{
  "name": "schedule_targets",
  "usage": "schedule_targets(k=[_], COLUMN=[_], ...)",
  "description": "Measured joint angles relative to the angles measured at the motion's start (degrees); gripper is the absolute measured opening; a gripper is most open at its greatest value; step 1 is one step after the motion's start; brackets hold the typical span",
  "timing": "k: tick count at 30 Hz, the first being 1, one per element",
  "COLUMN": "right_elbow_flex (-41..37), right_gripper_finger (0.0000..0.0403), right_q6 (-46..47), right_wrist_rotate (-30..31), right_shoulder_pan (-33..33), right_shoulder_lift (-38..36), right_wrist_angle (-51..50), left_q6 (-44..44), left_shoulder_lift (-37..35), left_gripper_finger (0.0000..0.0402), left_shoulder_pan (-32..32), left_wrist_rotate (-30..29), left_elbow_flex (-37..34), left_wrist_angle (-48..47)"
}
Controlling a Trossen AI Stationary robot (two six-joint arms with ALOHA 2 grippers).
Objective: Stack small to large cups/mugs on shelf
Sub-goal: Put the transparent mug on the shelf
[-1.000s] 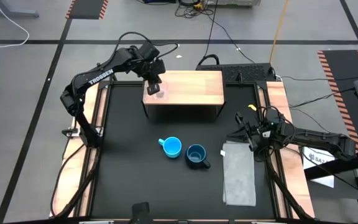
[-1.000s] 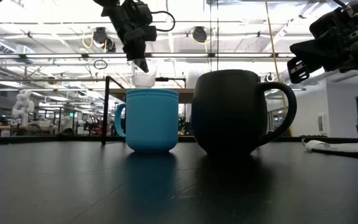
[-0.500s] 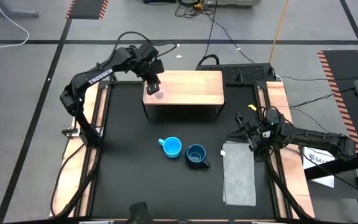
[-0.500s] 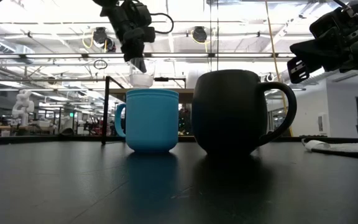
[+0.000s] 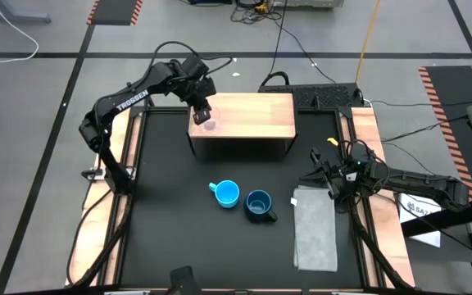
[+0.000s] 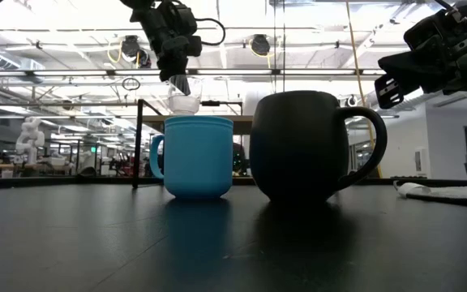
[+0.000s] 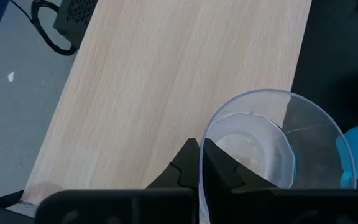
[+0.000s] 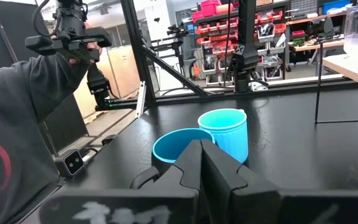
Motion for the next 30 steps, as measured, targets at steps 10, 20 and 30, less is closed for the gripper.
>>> schedule_targets(k=[10,20,30], right_elbow_flex=[0.0,-0.01,-0.01], right_gripper_finger=[0.0,0.0,0.0], right_q6=[0.0,0.01,0.0], right_wrist_rotate=[0.0,0.0,0.0], right_shoulder_pan=[-0.01,-0.02,-0.02], right_shoulder_lift=[0.0,0.01,0.01], right_wrist_angle=[0.0,0.0,-0.02], left_q6=[0.59,0.92,2.07], left_shoulder_lift=[-0.02,-0.02,-0.02], left_gripper_finger=[0.0037,0.0077,0.0125], left_shoulder_pan=[0.0,0.0,0.0], left_wrist_rotate=[0.05,-0.55,-0.55], left_elbow_flex=[0.0,0.0,0.0], left_wrist_angle=[-0.35,-0.31,-0.35])
